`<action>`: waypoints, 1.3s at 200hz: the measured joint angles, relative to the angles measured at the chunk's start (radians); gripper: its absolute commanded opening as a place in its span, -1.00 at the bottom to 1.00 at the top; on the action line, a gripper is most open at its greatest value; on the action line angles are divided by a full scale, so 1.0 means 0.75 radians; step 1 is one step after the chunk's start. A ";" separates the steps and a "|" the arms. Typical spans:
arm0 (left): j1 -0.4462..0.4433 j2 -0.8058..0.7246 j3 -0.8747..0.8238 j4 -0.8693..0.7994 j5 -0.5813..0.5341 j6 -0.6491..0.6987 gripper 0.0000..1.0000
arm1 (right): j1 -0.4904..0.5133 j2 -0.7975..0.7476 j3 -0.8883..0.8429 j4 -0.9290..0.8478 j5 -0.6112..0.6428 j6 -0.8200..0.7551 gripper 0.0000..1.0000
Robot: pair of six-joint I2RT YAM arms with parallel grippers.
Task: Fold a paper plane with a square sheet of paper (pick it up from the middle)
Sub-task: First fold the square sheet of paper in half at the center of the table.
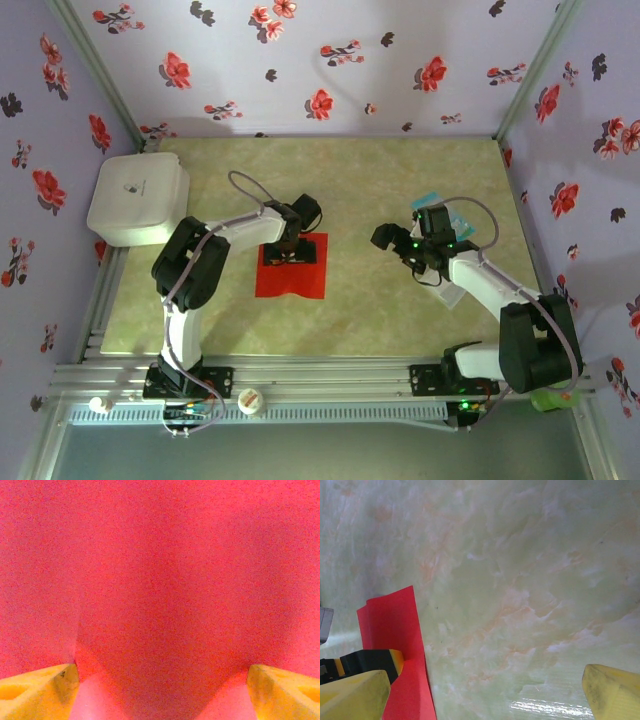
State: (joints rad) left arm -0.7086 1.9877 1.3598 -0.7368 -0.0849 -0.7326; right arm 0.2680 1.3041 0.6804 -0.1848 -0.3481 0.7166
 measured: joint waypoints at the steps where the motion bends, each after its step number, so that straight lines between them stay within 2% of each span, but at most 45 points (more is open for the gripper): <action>1: 0.000 0.000 0.000 0.000 0.000 0.000 0.62 | 0.000 0.000 0.000 0.000 0.000 0.000 0.99; 72: 0.000 -0.001 -0.001 0.032 -0.006 0.019 0.01 | 0.001 -0.001 0.000 0.000 0.001 0.003 0.99; 133: -0.005 -0.039 -0.048 0.105 0.002 0.023 -0.17 | 0.002 -0.024 0.000 0.000 0.016 0.011 0.99; 147: -0.007 -0.054 -0.063 0.123 0.011 0.023 -0.29 | 0.002 -0.032 0.000 0.000 0.022 0.019 0.99; 215: -0.009 -0.134 -0.072 0.189 0.073 0.034 -0.26 | 0.002 -0.091 0.000 -0.004 0.077 0.028 0.99; 260: -0.008 -0.257 -0.091 0.319 0.233 0.032 -0.19 | 0.002 -0.157 -0.002 -0.010 0.159 0.044 0.99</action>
State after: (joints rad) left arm -0.7147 1.7947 1.2915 -0.4976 0.0902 -0.7086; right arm 0.2695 1.1866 0.6788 -0.1921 -0.2287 0.7494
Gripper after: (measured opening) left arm 0.397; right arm 0.993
